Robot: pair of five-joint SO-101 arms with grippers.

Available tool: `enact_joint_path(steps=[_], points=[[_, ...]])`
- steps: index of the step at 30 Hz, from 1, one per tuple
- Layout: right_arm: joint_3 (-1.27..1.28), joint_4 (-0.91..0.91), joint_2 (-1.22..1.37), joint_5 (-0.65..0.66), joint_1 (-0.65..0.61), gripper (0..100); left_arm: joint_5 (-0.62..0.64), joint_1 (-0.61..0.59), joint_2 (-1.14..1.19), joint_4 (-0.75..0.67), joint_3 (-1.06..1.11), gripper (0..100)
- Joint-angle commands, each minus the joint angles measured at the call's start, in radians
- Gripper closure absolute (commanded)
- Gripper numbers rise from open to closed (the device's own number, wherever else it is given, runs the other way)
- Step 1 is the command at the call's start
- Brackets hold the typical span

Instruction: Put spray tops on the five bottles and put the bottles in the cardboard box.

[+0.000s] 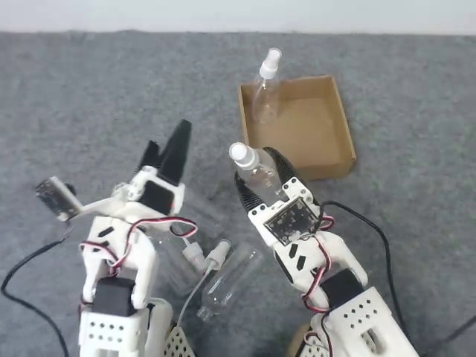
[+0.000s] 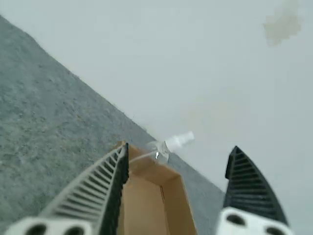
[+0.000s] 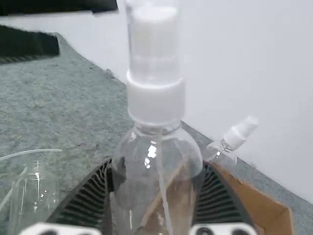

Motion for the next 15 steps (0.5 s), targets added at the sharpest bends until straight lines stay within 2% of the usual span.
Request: enact_joint_path(steps=[1, 5, 15], points=[[-0.075, 0.002, -0.021, -0.011, -0.012, 99.0, -0.046, 0.051, -0.014, -0.038, -0.007, 70], [-0.074, 0.002, -0.021, -0.011, -0.012, 99.0, -0.054, 0.114, -0.014, 0.014, -0.012, 70], [-0.074, 0.002, -0.021, -0.009, -0.012, 99.0, -0.201, 0.311, -0.014, 0.135, -0.012, 70]])
